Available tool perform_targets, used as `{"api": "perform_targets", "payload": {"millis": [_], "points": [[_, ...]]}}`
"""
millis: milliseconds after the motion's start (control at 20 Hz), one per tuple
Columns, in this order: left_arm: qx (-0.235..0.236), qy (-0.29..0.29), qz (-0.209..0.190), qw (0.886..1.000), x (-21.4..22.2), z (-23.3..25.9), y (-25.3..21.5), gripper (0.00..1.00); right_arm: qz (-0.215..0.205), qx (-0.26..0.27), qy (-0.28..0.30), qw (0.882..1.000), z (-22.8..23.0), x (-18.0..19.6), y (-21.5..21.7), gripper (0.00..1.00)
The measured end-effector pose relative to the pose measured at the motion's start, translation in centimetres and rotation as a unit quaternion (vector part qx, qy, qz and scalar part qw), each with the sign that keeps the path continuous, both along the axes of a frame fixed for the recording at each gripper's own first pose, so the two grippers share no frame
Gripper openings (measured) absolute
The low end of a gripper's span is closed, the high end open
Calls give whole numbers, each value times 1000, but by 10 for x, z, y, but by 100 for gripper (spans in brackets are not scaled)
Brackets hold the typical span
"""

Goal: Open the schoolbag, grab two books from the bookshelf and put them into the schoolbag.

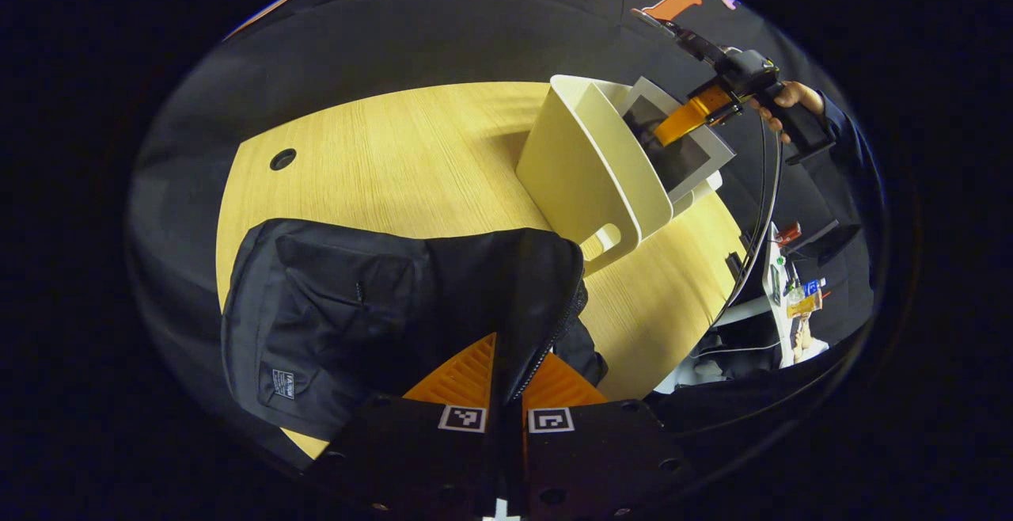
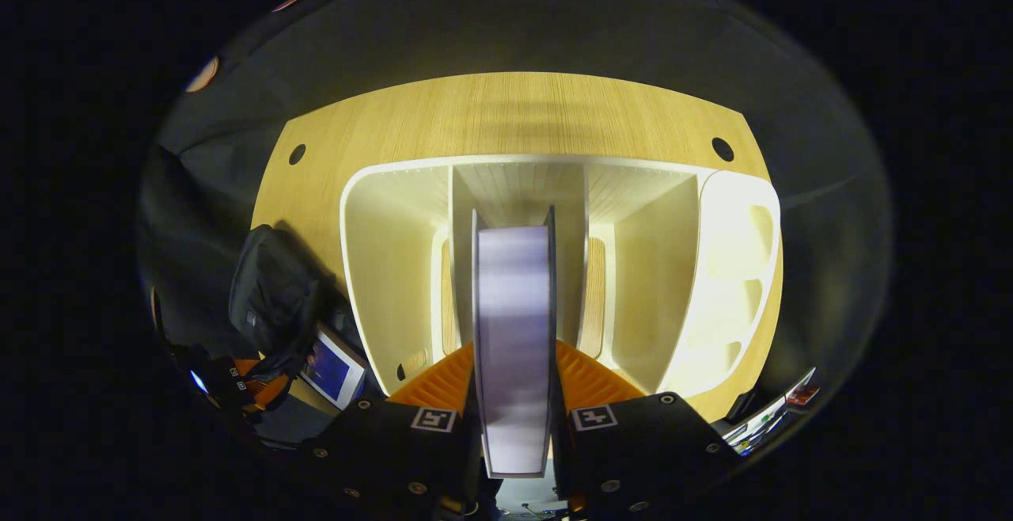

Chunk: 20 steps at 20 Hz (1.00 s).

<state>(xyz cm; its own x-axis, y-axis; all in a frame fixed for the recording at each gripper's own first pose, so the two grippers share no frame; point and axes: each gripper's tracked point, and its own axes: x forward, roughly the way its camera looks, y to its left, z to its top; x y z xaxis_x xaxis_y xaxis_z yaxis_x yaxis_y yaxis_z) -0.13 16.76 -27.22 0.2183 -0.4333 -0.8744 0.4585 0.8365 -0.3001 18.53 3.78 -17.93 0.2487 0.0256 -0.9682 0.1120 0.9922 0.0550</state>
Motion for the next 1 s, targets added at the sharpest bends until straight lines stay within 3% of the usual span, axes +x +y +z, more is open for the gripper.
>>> {"api": "perform_targets", "payload": {"millis": [450,1000], "points": [[-7,-2,-15,1000,0,1,1,6,-22,8,-27,999,27,-35,-1,37],[0,-8,-37,999,-3,3,1,6,-58,54,-45,996,26,-140,11,36]]}}
